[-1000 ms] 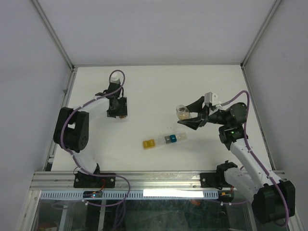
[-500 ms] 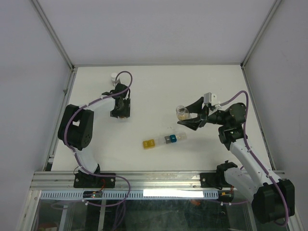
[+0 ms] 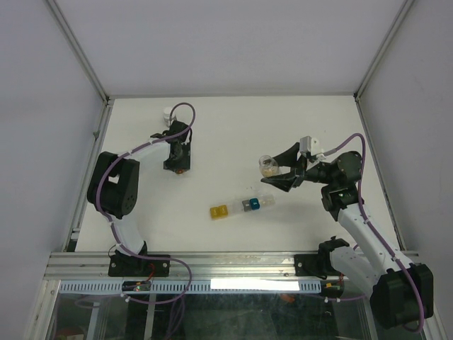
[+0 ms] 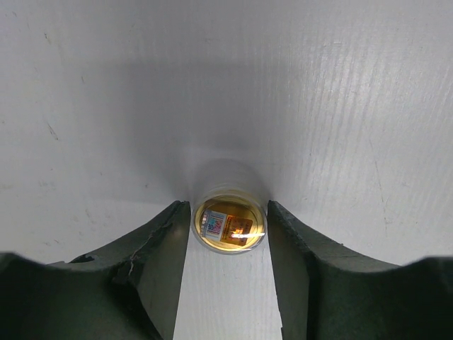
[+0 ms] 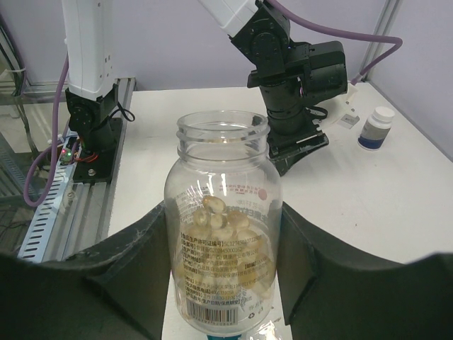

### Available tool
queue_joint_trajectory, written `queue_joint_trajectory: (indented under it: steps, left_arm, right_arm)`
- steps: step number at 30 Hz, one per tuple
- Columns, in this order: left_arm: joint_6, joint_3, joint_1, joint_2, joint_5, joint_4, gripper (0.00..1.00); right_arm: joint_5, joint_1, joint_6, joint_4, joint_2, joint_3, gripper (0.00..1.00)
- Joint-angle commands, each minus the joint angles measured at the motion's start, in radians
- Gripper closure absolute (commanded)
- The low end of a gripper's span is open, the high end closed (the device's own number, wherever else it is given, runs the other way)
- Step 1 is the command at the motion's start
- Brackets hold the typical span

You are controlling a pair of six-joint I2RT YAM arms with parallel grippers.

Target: Sort the pills into containers

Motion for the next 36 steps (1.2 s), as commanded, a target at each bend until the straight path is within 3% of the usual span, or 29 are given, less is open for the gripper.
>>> queue_joint_trajectory:
  steps: [1,5,10,13,17,23,27,36]
  left_arm:
    - [0.016,0.029,-0.009,-0.004,0.007,0.005,0.53]
    - [0.011,0.027,-0.010,-0.031,0.037,0.005,0.69]
    - [-0.018,0.015,-0.024,-0.163,0.138,0.010,0.71]
    - [-0.048,-0.023,-0.035,-0.298,0.299,0.058,0.72]
    - [-0.145,-0.136,-0.042,-0.515,0.630,0.242,0.72]
    - [-0.471,-0.303,-0.058,-0.681,1.013,0.739,0.72]
    - [-0.572,-0.310,-0.109,-0.675,1.075,0.892,0.72]
    - [-0.553,-0.245,-0.202,-0.609,1.062,0.895,0.72]
  right_arm:
    - [-0.016,-0.007,0.005,0.048,-0.002,0.004,1.00]
    - [-0.020,-0.008,0.000,0.045,0.000,0.004,1.00]
    - [-0.085,-0.009,-0.100,-0.073,0.001,0.032,1.00]
    - [-0.136,-0.011,-0.237,-0.276,0.004,0.087,1.00]
    - [-0.148,-0.019,-0.501,-0.672,0.012,0.227,1.00]
    - [-0.119,-0.044,-0.634,-0.926,0.017,0.344,1.00]
    - [-0.083,-0.045,-0.663,-0.985,0.038,0.365,1.00]
    - [-0.051,-0.031,-0.722,-1.068,0.067,0.396,1.00]
